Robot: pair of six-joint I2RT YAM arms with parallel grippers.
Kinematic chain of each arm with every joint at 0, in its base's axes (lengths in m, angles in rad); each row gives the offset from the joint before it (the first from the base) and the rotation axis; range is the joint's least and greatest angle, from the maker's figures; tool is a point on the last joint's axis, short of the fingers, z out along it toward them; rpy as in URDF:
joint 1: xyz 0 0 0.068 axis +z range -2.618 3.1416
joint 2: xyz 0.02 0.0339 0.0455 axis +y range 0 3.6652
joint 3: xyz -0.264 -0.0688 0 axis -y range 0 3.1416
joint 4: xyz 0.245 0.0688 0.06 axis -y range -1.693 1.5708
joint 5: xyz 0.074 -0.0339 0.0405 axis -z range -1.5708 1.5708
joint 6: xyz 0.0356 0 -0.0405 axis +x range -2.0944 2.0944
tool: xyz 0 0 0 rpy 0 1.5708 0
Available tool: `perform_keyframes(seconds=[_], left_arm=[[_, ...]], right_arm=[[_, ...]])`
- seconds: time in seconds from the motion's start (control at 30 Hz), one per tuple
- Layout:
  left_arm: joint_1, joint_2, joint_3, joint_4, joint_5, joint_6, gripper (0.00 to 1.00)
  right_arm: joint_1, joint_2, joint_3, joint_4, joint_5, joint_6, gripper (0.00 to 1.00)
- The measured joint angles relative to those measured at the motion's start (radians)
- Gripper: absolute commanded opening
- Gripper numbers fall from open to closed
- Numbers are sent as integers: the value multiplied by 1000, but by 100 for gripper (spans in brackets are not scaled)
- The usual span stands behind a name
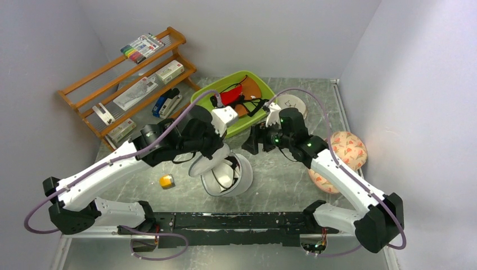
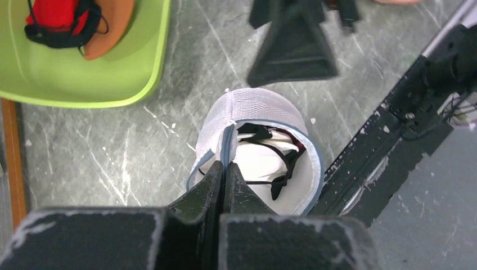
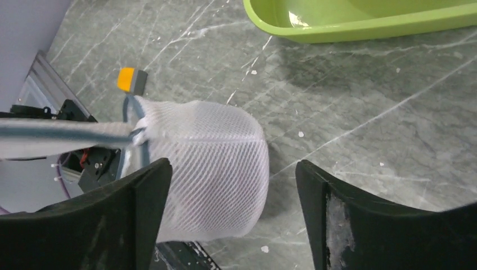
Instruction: Unzip the laundry bag and remove the bra
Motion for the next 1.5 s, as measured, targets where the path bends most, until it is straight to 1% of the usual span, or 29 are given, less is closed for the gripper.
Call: perform_keyframes(seconds=[0.03, 0.13, 0.23, 0.33, 0.47, 0.53, 0.6, 0.63, 0.7, 0.8, 0.83, 0.9, 0.97, 1.0, 1.07, 1.17, 1.23, 1.33, 1.5], left_arm=[[13, 9, 8, -4, 0, -14, 7], [59, 44, 20, -28, -6, -57, 7], [111, 67, 20, -49, -3, -85, 7], [153, 66, 20, -53, 8, -101, 7], [174, 65, 20, -53, 10, -120, 7], [178, 65, 20, -54, 9, -128, 7], [181, 64, 16, -56, 6, -133, 7], [182, 62, 10, -56, -2, -134, 7], [188, 52, -18, -58, -25, -135, 7], [202, 40, -63, -72, -72, -139, 7], [206, 38, -76, -78, -91, -141, 7], [212, 29, -108, -79, -125, -145, 9], [215, 14, -142, -80, -146, -145, 10], [215, 9, -152, -80, -151, -145, 11], [215, 5, -165, -80, -171, -144, 11], [217, 9, -181, -80, -231, -137, 20], [219, 18, -201, -77, -317, -129, 25], [229, 46, -223, -74, -429, -111, 41], [238, 69, -236, -49, -489, -84, 62]], right_arm=[[4, -8, 11, -21, 10, 6, 93], [23, -44, 27, -74, 26, 27, 99], [75, -61, 35, -111, 62, 61, 100], [196, -42, 35, -134, 137, 112, 100], [333, 45, 41, -174, 241, 177, 100], [371, 89, 41, -208, 304, 196, 100], [385, 112, 39, -245, 363, 200, 100], [385, 112, 37, -251, 385, 199, 98], [382, 100, 30, -253, 428, 192, 87], [368, 84, 16, -237, 470, 182, 73], [362, 82, 12, -232, 486, 180, 66], [353, 76, -3, -212, 510, 176, 58], [348, 57, -33, -191, 535, 171, 45], [345, 47, -45, -185, 548, 171, 41], [343, 41, -50, -179, 568, 164, 38], [336, 48, -46, -160, 598, 143, 35], [335, 65, -32, -159, 612, 126, 35], [335, 76, -24, -151, 611, 106, 35], [335, 65, -27, -139, 603, 97, 36]])
